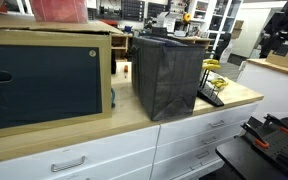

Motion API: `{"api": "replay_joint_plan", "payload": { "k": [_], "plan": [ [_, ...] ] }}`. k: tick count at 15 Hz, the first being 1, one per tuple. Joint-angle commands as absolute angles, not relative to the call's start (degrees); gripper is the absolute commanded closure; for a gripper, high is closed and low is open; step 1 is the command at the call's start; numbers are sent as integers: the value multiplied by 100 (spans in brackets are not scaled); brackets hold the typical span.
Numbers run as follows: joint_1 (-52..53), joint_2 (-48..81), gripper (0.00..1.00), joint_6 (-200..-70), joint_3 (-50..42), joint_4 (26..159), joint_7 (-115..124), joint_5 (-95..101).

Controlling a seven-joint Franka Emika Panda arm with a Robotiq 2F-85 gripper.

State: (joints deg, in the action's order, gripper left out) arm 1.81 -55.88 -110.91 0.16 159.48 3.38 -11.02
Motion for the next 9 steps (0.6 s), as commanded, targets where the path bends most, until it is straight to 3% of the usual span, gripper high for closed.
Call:
{"api": "replay_joint_plan", "payload": {
  "k": [1,9],
  "plan": [
    [461,-5194,0,-10798,-226,15493,-107,-1333],
    [359,-5419,0,-10987,-114,15720,-111,-1364]
  ]
}}
